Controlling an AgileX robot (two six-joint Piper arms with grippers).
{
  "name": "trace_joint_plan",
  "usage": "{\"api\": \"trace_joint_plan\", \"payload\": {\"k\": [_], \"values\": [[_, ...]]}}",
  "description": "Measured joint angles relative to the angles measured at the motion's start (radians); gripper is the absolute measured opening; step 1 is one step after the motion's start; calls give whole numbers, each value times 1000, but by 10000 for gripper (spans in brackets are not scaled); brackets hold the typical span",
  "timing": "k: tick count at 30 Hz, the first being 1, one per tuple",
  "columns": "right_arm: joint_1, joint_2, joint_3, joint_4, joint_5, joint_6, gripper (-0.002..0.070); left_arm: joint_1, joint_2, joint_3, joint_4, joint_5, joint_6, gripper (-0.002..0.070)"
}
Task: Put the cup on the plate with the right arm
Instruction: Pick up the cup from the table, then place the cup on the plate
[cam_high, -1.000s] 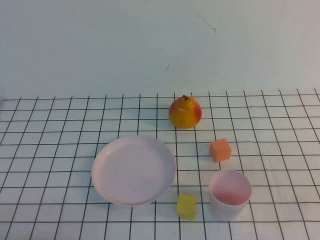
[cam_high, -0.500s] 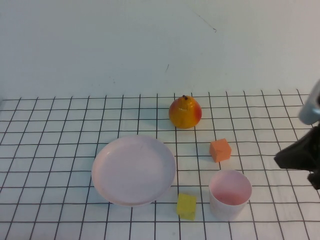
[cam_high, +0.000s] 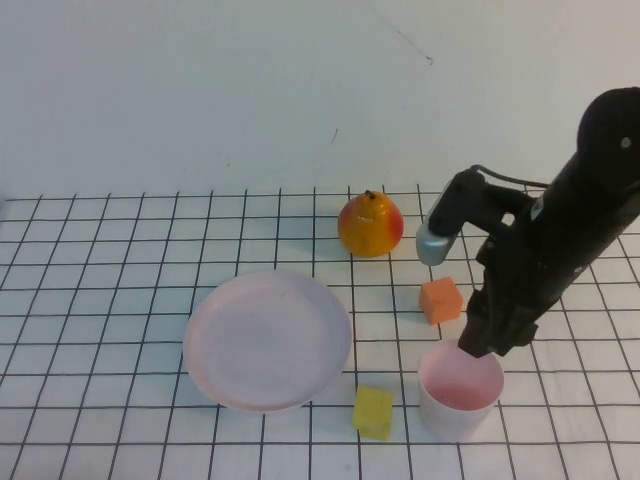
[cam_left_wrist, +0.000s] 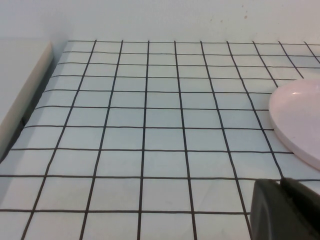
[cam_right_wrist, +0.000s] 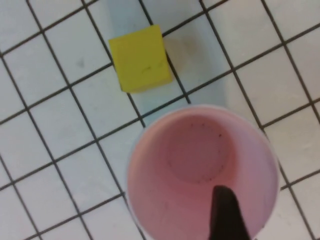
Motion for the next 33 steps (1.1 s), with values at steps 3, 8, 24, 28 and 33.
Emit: {"api": "trace_joint_plan", "payload": {"k": [3, 8, 24, 28, 33], "values": [[8, 44, -31, -41, 0, 6, 430, 0, 0, 0, 0, 0, 0, -3], [9, 106, -38, -123, -11, 6, 449, 0, 0, 0, 0, 0, 0, -3], [9, 192, -172, -28, 30, -32, 20, 0, 0, 0, 0, 0, 0, -3], [29, 192, -292, 23, 36, -42, 20, 0, 0, 0, 0, 0, 0, -3], [108, 241, -440, 32, -26, -35, 20, 0, 0, 0, 0, 0, 0, -3]]}}
